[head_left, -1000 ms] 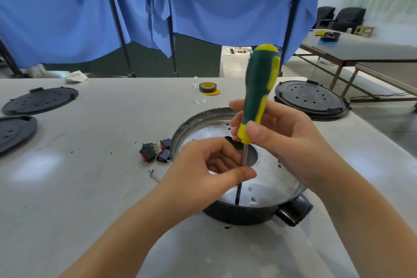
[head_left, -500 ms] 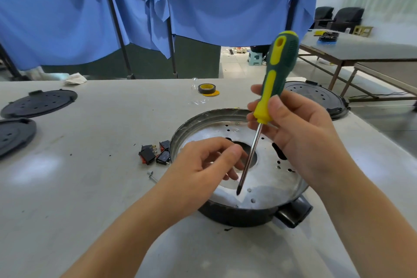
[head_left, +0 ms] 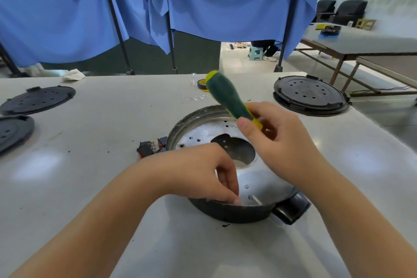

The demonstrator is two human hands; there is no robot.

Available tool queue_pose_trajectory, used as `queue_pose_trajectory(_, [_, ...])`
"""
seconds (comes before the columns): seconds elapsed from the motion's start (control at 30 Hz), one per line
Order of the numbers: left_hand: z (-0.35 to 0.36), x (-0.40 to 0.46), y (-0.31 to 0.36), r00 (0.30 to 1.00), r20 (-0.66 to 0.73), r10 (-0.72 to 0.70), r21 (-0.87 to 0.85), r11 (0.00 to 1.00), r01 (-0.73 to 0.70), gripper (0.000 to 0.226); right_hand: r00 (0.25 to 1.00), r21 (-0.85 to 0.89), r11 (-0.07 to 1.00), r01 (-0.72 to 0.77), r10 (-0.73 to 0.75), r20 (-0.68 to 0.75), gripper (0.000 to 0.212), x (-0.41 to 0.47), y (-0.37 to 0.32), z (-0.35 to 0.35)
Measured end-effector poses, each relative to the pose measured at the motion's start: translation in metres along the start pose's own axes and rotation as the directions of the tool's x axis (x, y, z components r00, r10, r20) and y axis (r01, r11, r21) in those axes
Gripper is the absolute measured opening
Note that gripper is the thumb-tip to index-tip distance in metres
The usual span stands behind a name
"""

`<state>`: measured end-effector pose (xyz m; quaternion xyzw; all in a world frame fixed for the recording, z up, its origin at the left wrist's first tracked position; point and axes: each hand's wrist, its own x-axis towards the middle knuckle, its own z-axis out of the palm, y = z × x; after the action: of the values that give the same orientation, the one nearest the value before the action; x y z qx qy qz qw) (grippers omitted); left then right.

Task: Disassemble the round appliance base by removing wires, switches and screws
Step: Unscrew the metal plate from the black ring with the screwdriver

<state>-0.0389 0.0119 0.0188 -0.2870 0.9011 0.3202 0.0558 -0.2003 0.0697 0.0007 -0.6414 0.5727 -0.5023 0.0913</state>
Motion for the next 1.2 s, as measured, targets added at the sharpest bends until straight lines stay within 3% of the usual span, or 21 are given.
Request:
queue_pose_trajectory(0.17, [-0.005, 0.009, 0.013, 0.993, 0.114, -0.037, 0.099, 0.995, 0.026, 0.006, 0.996, -0.199, 0.980, 0.022, -0.004, 0.090, 0.022, -0.002, 0.002, 0.007])
queue_pose_trajectory(0.37, [-0.004, 0.016, 0.024, 0.988, 0.155, -0.016, 0.259, 0.965, -0.025, 0.008, 0.978, -0.289, 0.953, 0.087, -0.026, 0.209, 0.029, -0.002, 0.005, 0.014])
queue_pose_trajectory(0.57, [-0.012, 0.013, 0.031, 0.983, 0.184, -0.003, 0.216, 0.976, -0.038, 0.011, 0.973, -0.330, 0.939, 0.096, -0.018, 0.230, 0.032, -0.001, 0.005, 0.014])
queue_pose_trajectory(0.73, [-0.016, 0.008, 0.032, 0.994, 0.105, 0.026, 0.174, 0.984, -0.044, 0.017, 0.972, -0.300, 0.950, 0.087, -0.016, 0.234, 0.032, -0.001, 0.004, 0.012])
queue_pose_trajectory(1.0, [-0.043, -0.014, 0.026, 0.998, -0.018, 0.067, -0.013, 0.998, -0.067, 0.011, 0.965, -0.304, 0.947, 0.103, -0.021, 0.262, 0.018, -0.004, 0.002, 0.010])
queue_pose_trajectory(1.2, [-0.058, -0.053, -0.010, 0.952, -0.289, 0.101, -0.379, 0.901, -0.211, 0.014, 0.973, -0.288, 0.954, 0.083, -0.015, 0.230, 0.022, -0.004, 0.003, 0.011])
